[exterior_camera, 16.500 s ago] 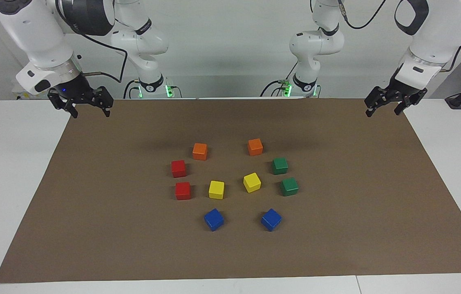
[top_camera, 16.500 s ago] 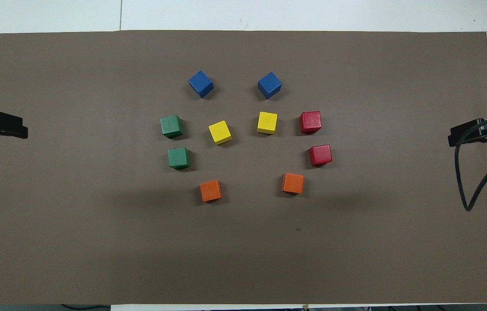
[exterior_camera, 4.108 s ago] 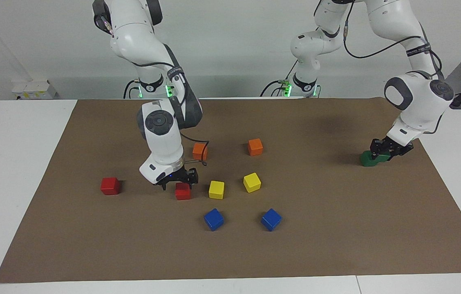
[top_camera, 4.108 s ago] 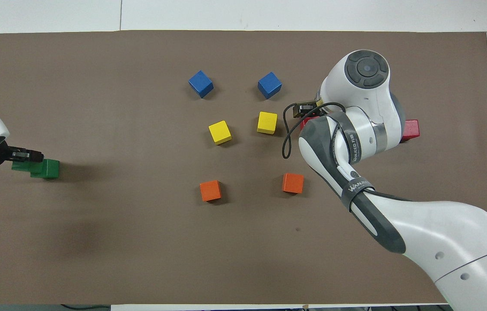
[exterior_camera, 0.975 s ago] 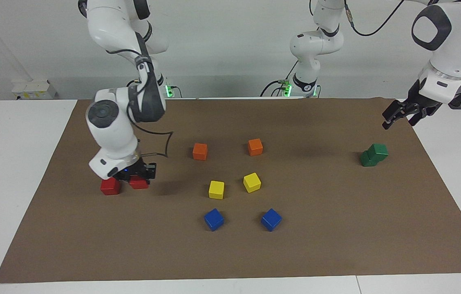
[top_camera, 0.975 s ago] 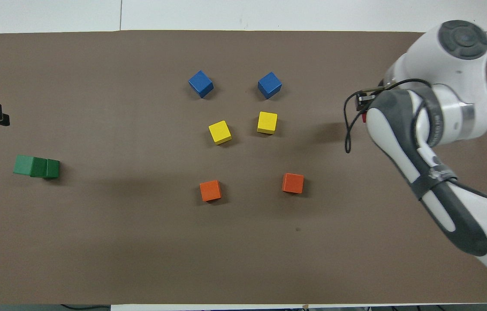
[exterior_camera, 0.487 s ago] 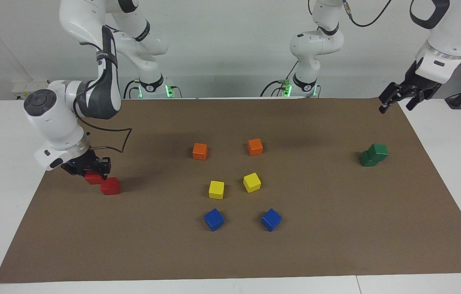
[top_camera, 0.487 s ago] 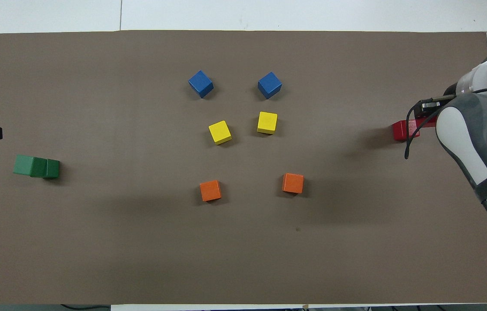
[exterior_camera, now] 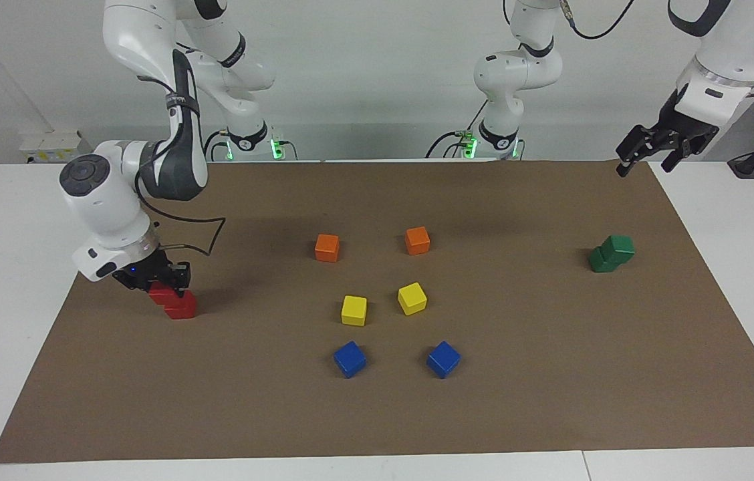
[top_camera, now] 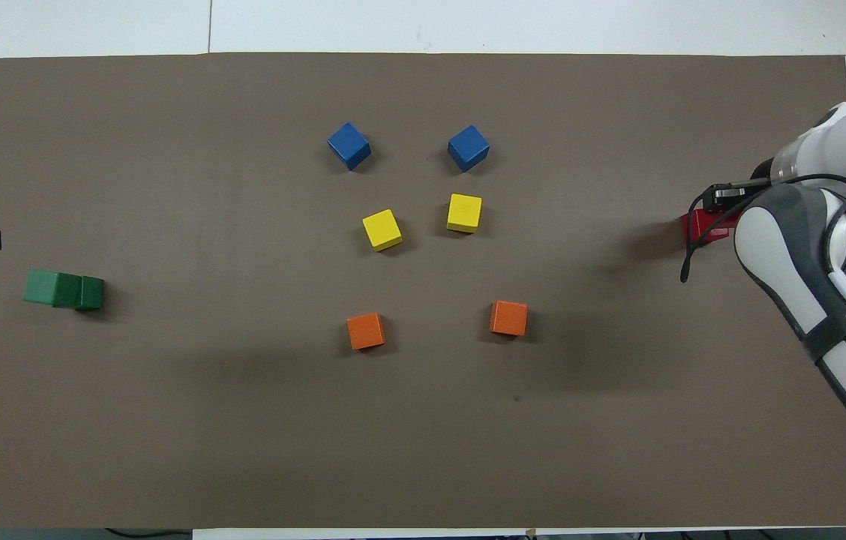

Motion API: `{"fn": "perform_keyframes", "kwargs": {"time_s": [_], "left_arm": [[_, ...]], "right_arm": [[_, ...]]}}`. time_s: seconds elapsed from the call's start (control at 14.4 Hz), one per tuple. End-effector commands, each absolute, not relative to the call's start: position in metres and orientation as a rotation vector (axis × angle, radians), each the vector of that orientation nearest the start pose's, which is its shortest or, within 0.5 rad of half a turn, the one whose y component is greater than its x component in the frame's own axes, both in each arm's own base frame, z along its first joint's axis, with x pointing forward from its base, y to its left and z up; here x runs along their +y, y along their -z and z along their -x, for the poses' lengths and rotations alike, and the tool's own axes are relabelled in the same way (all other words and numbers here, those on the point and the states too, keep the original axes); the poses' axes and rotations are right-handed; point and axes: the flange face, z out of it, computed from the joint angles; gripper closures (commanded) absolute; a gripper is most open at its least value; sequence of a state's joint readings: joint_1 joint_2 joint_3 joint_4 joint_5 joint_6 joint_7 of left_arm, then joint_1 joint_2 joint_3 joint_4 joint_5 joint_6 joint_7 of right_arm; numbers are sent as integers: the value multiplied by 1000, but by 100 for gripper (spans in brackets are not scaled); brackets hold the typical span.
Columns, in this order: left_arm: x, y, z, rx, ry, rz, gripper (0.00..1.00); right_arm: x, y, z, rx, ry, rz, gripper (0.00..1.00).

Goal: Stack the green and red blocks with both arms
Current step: 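Lower and align the red block onto the first red with the right gripper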

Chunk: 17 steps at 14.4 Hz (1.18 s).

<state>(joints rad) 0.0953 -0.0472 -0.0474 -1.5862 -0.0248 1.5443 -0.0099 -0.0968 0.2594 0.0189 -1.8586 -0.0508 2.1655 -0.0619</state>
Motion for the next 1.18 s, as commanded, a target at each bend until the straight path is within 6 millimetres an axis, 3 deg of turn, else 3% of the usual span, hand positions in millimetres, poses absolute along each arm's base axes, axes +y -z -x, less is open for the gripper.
{"fn": "perform_keyframes", "kwargs": {"time_s": [0.0, 0.49, 1.11], "left_arm": [[19, -643, -530, -106, 0, 3154, 0], [20, -645, -530, -101, 10, 3154, 0], [20, -645, -531, -84, 22, 3153, 0]], "right_arm": [[-45, -388, -614, 18, 97, 3174, 100], [-51, -366, -611, 17, 131, 3173, 100], [-61, -353, -610, 22, 157, 3173, 100]]}}
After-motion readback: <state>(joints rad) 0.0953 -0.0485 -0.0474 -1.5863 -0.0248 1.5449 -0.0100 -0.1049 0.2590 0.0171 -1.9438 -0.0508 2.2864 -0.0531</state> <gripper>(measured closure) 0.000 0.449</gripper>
